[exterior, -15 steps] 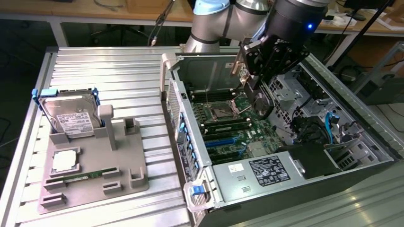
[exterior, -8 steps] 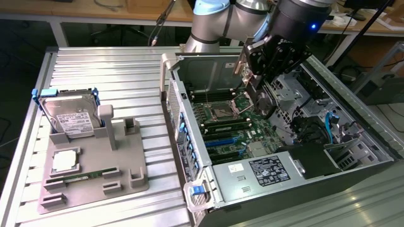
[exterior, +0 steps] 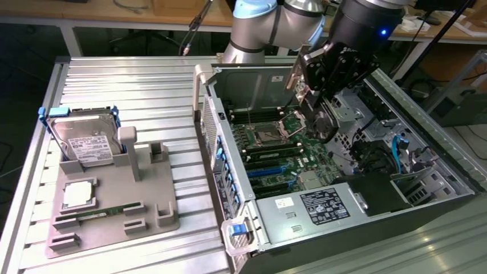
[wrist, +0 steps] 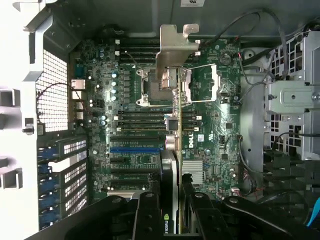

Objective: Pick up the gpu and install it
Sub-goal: 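Pick up the gpu and move the gpu toward the slot, then insert the gpu into the slot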

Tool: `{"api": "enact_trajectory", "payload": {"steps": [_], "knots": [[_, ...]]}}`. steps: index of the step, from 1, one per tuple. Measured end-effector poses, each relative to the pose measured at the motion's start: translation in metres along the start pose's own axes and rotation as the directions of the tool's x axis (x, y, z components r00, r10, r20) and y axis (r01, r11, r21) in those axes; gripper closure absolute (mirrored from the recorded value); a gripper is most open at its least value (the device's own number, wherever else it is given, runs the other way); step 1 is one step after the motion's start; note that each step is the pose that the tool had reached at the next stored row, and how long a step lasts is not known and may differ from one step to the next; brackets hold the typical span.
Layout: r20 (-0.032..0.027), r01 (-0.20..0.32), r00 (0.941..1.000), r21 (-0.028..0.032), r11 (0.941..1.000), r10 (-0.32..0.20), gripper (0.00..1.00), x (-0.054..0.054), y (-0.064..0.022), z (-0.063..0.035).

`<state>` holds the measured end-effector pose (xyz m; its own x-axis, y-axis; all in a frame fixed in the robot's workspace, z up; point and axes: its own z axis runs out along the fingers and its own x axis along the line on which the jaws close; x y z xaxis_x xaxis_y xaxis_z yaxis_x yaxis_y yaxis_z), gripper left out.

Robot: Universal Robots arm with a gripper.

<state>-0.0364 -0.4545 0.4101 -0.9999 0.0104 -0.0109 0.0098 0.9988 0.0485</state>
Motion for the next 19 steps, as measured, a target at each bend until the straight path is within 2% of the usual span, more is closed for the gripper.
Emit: {"api": "enact_trajectory", "payload": {"steps": [4,9,19], "knots": [[-0.0021,0.000,1.0000,0.0000,1.0000,0.000,0.73,-0.014,0.0001,0.0002],[-0.0021,0.000,1.0000,0.0001,1.0000,0.000,0.73,-0.019,0.0002,0.0002],[-0.0021,0.000,1.0000,0.0000,1.0000,0.000,0.73,-0.020,0.0002,0.0002]]}}
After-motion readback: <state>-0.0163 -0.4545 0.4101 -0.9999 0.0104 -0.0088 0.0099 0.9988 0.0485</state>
